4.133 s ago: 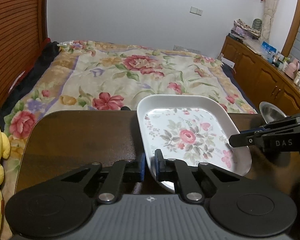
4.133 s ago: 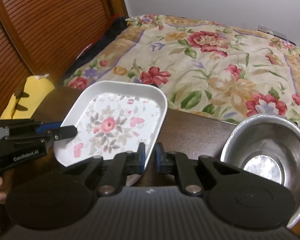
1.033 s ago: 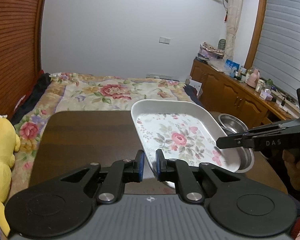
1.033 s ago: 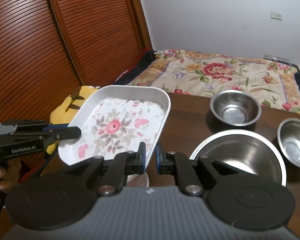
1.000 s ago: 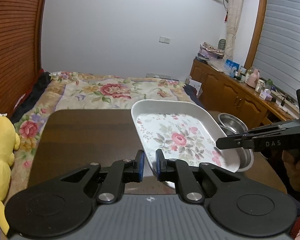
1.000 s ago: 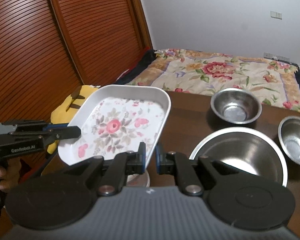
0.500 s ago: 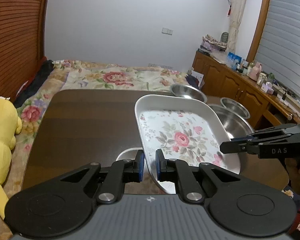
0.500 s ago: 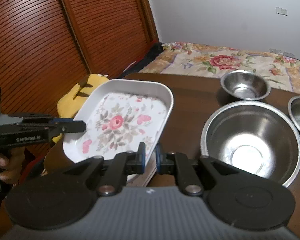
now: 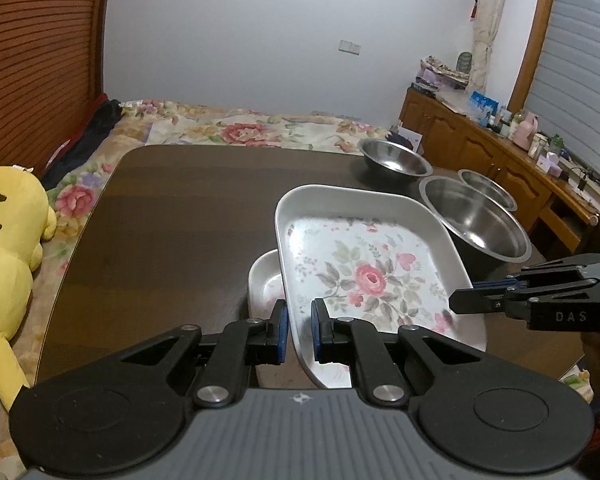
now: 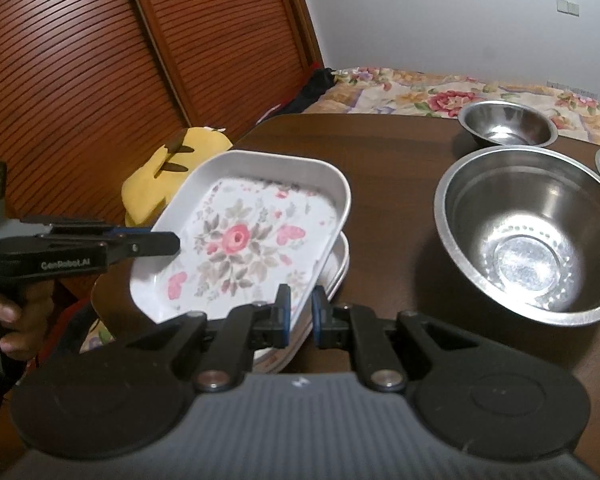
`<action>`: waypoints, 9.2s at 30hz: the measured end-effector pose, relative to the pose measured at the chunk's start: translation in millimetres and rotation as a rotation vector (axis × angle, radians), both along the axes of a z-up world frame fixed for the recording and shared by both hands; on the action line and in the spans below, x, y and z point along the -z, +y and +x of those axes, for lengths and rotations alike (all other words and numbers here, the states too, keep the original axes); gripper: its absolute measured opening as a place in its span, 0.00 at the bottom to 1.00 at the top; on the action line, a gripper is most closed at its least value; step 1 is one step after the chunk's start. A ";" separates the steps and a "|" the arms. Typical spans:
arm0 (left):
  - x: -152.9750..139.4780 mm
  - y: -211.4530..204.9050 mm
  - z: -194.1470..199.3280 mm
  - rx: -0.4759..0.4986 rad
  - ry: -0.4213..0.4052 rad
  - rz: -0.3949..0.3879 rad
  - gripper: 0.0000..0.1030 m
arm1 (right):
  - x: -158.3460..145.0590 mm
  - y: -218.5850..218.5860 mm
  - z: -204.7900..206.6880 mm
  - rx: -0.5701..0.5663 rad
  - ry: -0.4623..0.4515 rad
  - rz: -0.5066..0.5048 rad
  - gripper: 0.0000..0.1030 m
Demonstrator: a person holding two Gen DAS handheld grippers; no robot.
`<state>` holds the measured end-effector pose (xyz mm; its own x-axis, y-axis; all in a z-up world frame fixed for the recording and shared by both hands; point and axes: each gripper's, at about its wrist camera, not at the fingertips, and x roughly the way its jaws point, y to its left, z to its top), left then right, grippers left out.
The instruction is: Organize plates and bowls
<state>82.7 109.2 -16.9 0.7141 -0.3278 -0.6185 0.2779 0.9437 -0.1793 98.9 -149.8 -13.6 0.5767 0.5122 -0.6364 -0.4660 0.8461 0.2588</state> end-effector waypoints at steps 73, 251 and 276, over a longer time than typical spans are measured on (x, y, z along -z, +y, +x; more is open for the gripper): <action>-8.1 -54.9 4.5 -0.009 -0.132 0.059 0.70 | -20.3 -26.7 -21.7 0.172 -0.295 -0.040 0.34; -57.4 -182.7 78.7 0.279 -0.203 0.030 0.90 | -18.3 -190.2 24.6 0.510 -0.356 -0.007 0.79; -18.9 -299.3 210.4 0.457 -0.001 0.153 0.67 | 38.1 -239.2 111.0 0.561 -0.157 0.066 0.52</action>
<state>293.2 -190.1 2.0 0.5189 -0.5138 -0.6832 0.6704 0.7405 -0.0477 209.9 -389.0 -51.7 0.8560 0.1367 -0.4986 0.0118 0.9590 0.2832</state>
